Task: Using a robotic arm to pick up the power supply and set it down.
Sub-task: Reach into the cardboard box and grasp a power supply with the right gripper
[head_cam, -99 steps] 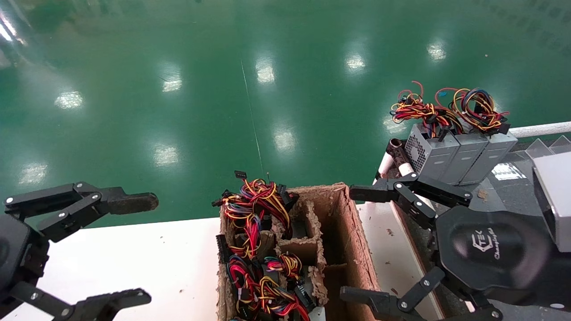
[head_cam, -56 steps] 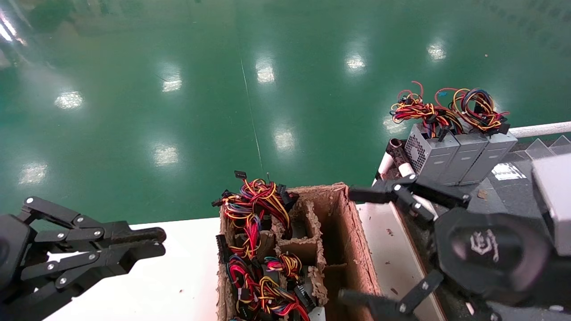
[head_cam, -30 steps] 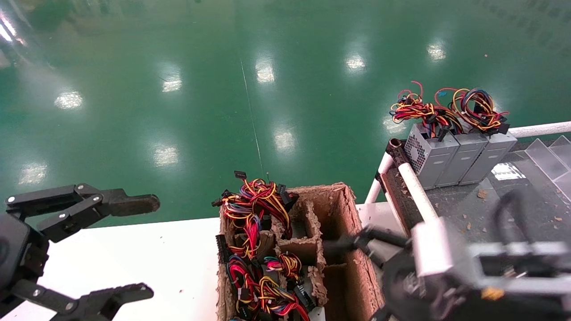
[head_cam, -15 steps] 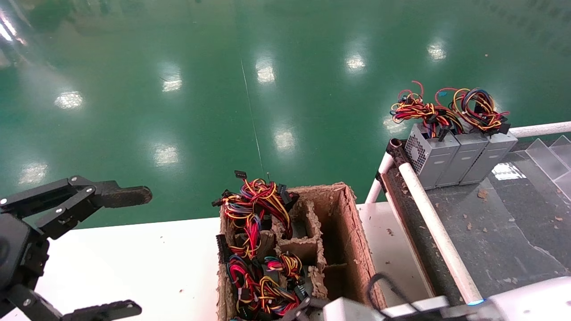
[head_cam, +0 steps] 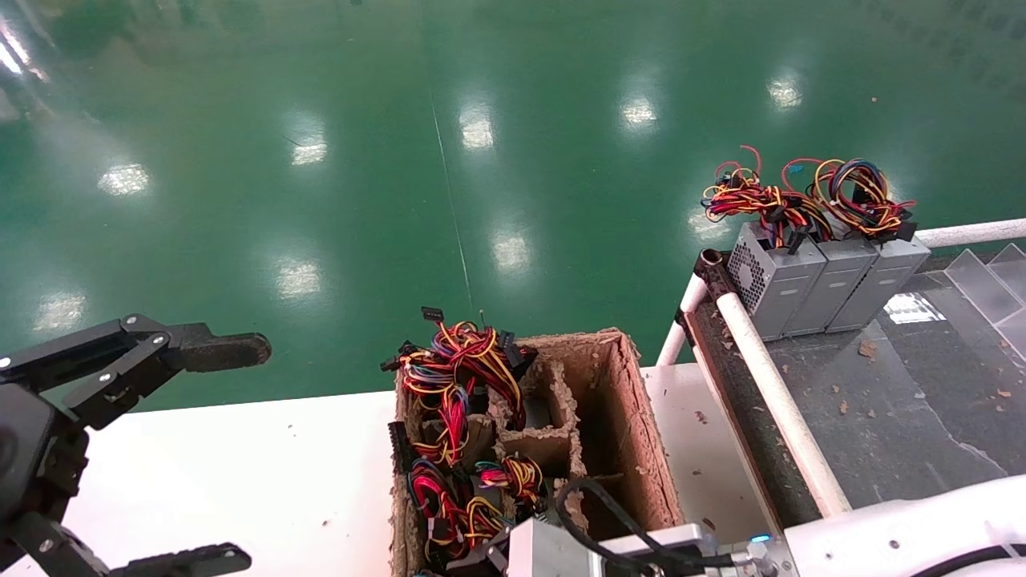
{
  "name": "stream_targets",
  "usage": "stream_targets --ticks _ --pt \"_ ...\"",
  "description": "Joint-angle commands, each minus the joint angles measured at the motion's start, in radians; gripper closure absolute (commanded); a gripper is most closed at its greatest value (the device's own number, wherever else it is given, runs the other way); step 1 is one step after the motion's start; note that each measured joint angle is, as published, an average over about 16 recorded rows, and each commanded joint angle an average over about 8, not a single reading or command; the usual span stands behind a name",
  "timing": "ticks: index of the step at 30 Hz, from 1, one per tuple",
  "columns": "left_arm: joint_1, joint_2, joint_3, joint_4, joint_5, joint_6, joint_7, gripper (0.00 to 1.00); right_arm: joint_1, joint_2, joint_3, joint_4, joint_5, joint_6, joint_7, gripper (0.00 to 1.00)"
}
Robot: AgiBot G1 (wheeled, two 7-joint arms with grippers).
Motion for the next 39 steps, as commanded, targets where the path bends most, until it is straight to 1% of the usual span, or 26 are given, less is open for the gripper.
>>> stream_targets --ticks 1,14,31,39 --pt "0.000 0.000 0.000 0.000 0.000 0.000 0.000 0.00 -0.003 -0.006 -0.002 0.000 -0.013 0.017 0.007 1.00" --pt "0.000 0.000 0.001 0.000 -0.001 0.000 0.001 0.00 -0.017 -0.031 -0.006 -0.011 -0.025 0.056 0.022 1.00" --pt "-0.001 -0.001 0.002 0.000 -0.001 -0.001 0.001 0.00 -0.019 -0.028 -0.005 -0.024 -0.047 0.075 0.010 1.00" --pt "-0.001 -0.001 0.003 0.000 -0.002 -0.001 0.001 0.00 -0.020 -0.027 0.005 -0.023 -0.038 0.085 0.003 1.00"
